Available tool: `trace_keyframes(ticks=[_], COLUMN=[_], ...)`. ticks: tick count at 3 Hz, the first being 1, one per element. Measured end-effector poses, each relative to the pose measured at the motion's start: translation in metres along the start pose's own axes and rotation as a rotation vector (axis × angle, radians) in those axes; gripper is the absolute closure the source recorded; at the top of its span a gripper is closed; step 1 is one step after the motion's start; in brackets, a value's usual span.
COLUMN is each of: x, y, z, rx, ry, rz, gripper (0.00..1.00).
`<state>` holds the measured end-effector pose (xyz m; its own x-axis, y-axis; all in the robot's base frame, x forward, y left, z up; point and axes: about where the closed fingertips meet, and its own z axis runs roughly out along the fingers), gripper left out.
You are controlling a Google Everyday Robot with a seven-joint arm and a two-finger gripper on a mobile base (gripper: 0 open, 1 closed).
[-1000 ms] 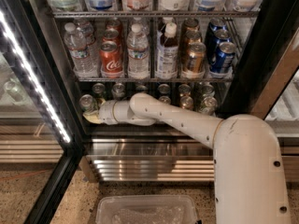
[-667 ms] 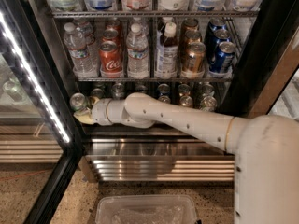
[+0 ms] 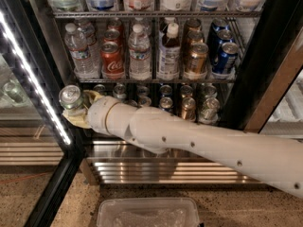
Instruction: Pick 7up can from bottom shelf of fridge
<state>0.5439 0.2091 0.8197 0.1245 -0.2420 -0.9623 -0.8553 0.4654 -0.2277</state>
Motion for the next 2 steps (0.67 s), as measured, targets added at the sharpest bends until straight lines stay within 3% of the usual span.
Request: trace_keyframes(ticks=[1, 2], x=[0.006, 0.004], y=[0.033, 0.048], z=[-0.041, -0.059], rx=[0.097, 0.144], ry=[-0.021, -0.030], rz=[0.029, 0.018], gripper=[1.00, 1.00])
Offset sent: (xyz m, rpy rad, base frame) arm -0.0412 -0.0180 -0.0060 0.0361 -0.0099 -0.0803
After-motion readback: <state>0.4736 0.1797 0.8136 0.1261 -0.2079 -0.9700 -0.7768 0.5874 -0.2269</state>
